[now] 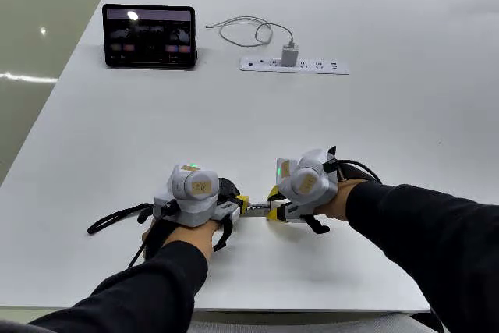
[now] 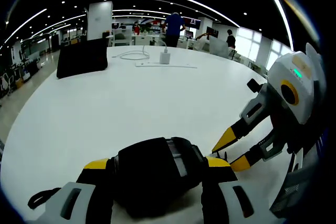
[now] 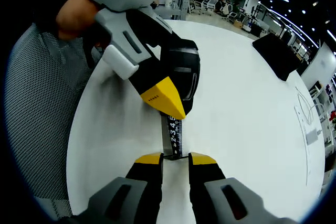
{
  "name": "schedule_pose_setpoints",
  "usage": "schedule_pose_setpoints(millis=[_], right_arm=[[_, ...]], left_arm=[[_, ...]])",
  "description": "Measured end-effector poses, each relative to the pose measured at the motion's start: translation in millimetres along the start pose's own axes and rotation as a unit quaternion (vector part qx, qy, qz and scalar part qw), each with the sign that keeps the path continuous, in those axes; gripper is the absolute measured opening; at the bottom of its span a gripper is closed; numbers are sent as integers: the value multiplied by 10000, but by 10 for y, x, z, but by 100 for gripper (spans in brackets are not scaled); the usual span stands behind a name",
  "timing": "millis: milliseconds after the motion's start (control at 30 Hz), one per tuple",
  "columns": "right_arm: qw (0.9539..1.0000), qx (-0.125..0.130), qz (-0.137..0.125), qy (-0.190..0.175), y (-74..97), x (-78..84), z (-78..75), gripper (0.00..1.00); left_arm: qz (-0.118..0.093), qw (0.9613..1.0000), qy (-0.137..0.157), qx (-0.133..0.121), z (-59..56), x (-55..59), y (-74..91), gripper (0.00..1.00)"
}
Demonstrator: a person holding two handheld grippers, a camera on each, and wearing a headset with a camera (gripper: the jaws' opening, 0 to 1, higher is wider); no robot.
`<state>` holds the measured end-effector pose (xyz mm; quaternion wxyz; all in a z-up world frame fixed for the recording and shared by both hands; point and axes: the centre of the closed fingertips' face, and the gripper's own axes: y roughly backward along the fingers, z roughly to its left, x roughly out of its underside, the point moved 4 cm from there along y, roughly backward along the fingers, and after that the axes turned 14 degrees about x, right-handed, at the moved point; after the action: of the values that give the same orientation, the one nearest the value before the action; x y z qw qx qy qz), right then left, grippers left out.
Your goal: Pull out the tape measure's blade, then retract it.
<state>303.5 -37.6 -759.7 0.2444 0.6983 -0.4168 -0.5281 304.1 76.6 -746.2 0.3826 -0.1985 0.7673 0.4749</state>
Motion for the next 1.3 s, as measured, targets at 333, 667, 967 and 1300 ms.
schedule_pose_setpoints(millis=[333,667,967,1300], right_arm=[[9999,-56,-67,-63,-17,-34,5,14],[9999,-12,-162,16,-84,-146,27,14],[9997,15,-236,-59,-102,-171,45,14],[9987,-57,-260,-423,-76,-181,24,16]], left_arm=[[9,10000,18,35,-5,-2,8,64],[40,9999,110,75,5,-21,8,64],[42,9999,81,93,-2,-13,9,64],[22,9999,68,87,-7,-7,13,64]])
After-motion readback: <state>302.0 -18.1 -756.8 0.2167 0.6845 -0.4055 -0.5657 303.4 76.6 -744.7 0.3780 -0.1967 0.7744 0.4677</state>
